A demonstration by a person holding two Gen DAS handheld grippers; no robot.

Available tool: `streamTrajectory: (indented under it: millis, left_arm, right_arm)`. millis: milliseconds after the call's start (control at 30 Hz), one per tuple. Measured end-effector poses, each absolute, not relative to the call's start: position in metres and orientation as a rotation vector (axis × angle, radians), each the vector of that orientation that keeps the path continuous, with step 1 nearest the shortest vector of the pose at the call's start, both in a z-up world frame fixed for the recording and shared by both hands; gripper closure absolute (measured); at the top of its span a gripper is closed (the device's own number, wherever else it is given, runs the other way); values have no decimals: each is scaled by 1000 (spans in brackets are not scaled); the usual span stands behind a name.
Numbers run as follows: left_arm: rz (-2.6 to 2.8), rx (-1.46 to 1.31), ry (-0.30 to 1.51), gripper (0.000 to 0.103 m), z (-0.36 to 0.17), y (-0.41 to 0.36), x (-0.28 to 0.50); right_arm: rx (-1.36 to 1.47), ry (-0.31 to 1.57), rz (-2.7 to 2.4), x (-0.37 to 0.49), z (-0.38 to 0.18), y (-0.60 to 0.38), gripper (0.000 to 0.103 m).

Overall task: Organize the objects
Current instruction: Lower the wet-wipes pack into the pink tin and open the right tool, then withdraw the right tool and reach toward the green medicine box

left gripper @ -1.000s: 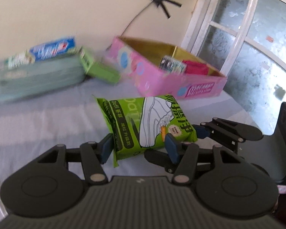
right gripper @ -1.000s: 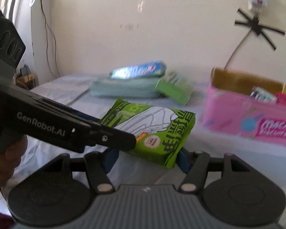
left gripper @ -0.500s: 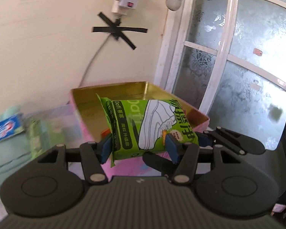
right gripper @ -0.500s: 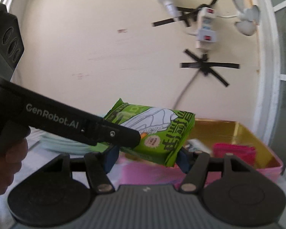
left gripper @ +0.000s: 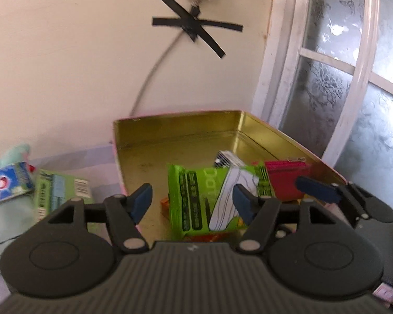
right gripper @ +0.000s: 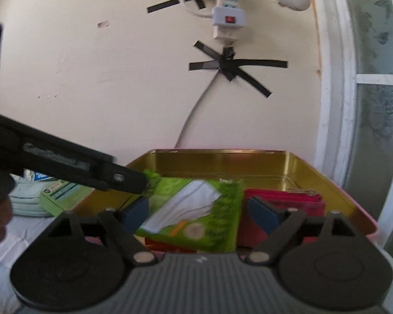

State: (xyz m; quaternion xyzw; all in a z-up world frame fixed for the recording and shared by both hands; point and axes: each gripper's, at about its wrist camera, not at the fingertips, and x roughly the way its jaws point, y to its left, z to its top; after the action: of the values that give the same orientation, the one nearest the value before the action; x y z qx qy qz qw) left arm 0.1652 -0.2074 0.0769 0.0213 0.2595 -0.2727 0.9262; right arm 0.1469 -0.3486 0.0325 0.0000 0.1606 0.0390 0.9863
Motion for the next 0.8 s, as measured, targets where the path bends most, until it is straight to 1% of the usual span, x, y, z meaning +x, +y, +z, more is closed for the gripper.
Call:
streamTrajectory:
  millis: [200, 333, 467, 567, 767, 800]
  left_arm:
    - [-579, 26, 504, 32, 82, -180, 132]
    - [-589, 41, 519, 32, 71, -154, 113]
    - [-547, 68, 533, 32, 58, -117, 97]
    - [-505, 80, 544, 32, 48, -83, 89]
    - [-361, 63, 571, 31, 30, -21, 81]
    - [-333, 62, 570, 31, 28, -13, 81]
  right_arm:
    - [100, 267, 34, 121, 41, -351, 16]
    - [202, 241, 81, 103, 49, -345, 16]
    - [233, 226, 149, 83, 51, -323, 16]
    - [221, 246, 216, 73, 47, -297, 14]
    - [192, 363, 368, 73, 36, -242, 8]
    - [194, 383, 396, 74, 34, -235, 3]
